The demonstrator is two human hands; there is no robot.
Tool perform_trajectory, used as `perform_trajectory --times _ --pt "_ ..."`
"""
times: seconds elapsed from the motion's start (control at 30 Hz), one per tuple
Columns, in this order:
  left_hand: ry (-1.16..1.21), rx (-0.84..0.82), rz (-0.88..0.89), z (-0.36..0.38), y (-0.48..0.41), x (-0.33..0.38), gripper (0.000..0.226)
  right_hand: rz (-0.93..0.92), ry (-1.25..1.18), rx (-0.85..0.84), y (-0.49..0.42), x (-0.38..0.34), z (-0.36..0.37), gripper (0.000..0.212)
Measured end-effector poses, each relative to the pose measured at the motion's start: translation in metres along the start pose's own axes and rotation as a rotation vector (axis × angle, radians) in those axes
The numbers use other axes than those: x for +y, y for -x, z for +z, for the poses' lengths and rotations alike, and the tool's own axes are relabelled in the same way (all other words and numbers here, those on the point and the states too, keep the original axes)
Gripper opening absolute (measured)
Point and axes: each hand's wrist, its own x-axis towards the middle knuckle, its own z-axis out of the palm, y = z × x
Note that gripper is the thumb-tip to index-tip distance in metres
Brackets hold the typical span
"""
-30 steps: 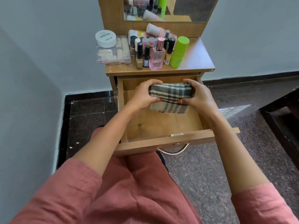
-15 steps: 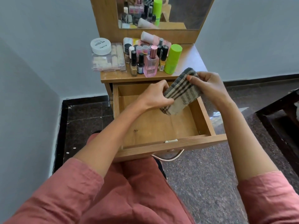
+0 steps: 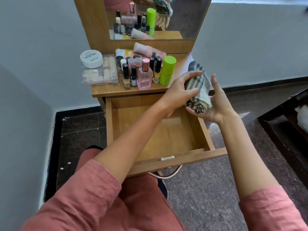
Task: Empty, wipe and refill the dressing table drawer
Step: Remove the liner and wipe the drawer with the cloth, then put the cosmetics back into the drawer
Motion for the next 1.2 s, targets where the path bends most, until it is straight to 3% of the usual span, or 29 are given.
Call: perform_trajectory --times 0.13,0.27,0.37,0.53,0.7,0.77,0.97,1.2 --pt "-0.094 0.116 0.027 0.008 -0.025 -0.004 0.046 -0.06 -0.092 -0.01 -0.008 -0.015 0.0 0.046" --pt "-0.225 0.225 -0.022 0.013 -0.056 -0.014 0.035 -0.36 0.285 0.286 -0.036 -0.034 -0.002 0.053" --pt "-0.359 0.312 -0.075 0.016 -0.083 -0.016 0.027 -0.519 0.561 0.328 -0.066 -0.047 0.002 0.048" --pt "-0.337 0.479 -0.098 0.015 -0.119 -0.011 0.025 -0.626 0.79 0.439 -0.115 -0.069 0.009 0.049" --pt "-0.237 0.527 -0.219 0.006 -0.136 -0.011 0.033 -0.561 0.993 0.423 -0.143 -0.07 0.003 0.052" --pt "-0.289 0.506 -0.27 0.008 -0.138 -0.015 0.035 -0.547 1.128 0.441 -0.149 -0.068 -0.003 0.052" --pt "-0.457 0.532 -0.351 0.019 -0.137 -0.024 0.038 -0.502 1.163 0.398 -0.152 -0.068 -0.004 0.047" --pt "-0.557 0.532 -0.282 0.019 -0.129 -0.024 0.038 -0.375 1.372 0.585 -0.152 -0.059 -0.007 0.045"
